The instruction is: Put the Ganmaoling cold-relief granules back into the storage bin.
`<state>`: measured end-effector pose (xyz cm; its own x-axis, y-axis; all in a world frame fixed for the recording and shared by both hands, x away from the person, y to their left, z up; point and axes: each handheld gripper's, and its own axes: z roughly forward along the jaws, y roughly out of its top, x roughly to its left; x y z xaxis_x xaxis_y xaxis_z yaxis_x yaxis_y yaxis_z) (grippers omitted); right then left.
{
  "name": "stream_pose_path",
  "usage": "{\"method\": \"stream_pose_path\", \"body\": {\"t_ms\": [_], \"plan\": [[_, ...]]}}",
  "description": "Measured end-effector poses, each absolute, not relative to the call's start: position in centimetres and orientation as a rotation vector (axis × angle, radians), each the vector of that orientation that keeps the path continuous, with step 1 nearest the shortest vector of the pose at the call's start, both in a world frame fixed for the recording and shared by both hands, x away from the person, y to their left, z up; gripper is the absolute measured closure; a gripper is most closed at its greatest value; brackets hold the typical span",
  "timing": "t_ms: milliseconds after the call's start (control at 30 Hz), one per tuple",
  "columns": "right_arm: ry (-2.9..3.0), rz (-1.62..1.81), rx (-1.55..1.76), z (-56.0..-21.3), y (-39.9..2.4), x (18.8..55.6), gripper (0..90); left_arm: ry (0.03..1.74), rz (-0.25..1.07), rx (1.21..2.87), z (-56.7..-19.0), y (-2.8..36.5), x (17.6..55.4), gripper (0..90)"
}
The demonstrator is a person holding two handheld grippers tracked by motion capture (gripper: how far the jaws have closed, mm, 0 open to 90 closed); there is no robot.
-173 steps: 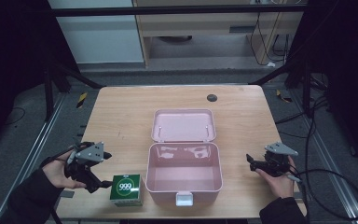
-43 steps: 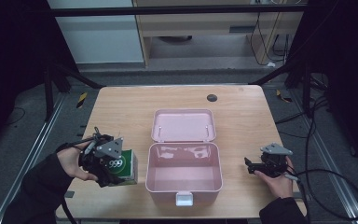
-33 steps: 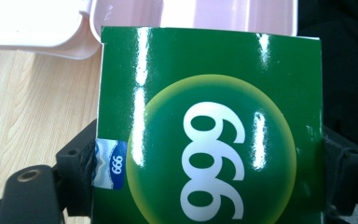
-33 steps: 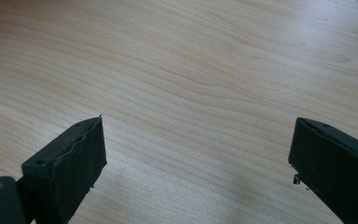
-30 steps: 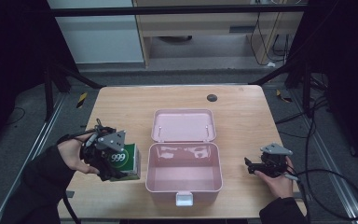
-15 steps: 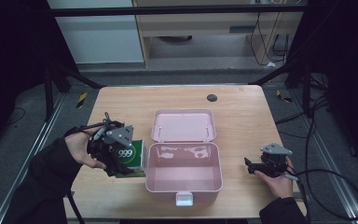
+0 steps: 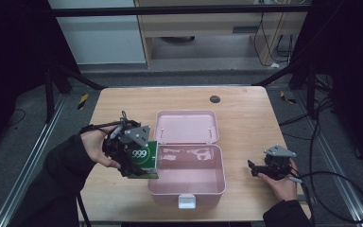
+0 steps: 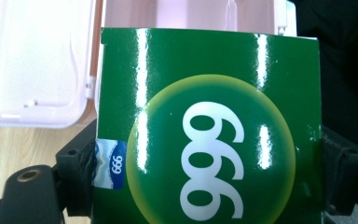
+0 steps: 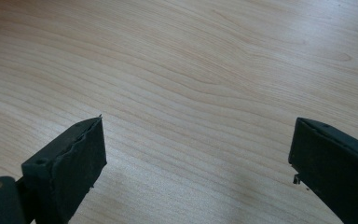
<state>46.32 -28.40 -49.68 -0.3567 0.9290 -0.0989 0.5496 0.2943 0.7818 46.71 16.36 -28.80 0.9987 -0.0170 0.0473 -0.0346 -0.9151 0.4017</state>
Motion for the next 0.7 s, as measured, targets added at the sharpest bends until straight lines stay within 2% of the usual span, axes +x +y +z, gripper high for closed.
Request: {"method": "stream_pose_path", "body": {"t_ms": [700], "plan": [[2.016,0.893,1.312,-49.7,-28.4,46.3,4.2,-0.104,0.041,2.709,-29.3,11.8,47.4,14.2]]}}
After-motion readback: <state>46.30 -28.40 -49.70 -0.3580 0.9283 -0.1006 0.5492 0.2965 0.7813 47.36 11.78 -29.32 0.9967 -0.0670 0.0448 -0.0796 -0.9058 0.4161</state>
